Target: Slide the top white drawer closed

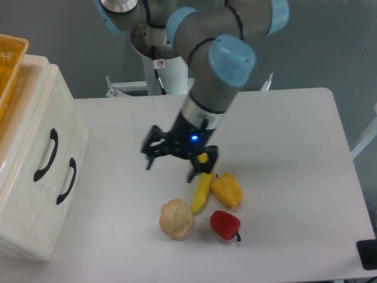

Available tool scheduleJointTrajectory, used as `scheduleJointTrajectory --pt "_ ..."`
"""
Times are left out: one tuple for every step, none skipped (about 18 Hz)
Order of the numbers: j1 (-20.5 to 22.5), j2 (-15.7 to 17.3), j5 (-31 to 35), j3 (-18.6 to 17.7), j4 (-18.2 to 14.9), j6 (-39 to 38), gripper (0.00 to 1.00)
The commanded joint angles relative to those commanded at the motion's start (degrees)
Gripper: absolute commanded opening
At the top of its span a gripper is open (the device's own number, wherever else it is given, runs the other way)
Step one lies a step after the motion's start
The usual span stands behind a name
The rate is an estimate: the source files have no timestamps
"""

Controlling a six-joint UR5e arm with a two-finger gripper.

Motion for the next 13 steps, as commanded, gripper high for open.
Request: scheduleJointTrajectory --pt "1.1 -0.4 0.8 0.0 0.5 2.5 1.0" --pt "1.9 -0.9 1.2 0.0 1.2 4.7 1.0" --pt "2.7 -1.7 1.9 -0.1 1.9 6.7 1.0" --pt "3.5 -2.2 3.1 0.0 2.5 8.7 1.0" --pt "4.2 -2.7 4.4 0.0 3.4 11.3 1.0" --pt "5.2 -3.2 5.7 0.0 4.4 14.8 1.0" --pt "5.7 -4.0 6.9 0.0 5.0 19.2 1.0" --pt "6.1 -4.7 8.3 0.0 5.4 23.5 1.0" --pt "6.9 -5.5 9.8 0.0 6.0 27.4 1.0" --pt "7.9 -6.1 10.9 0.0 6.6 30.4 1.0" --pt "8.7 -6.8 11.3 0.3 7.1 33.1 1.0" --pt "9.4 -7.5 11.4 0.9 7.2 35.7 1.0" --pt "10.3 -8.3 11.4 1.6 7.2 38.2 1.0"
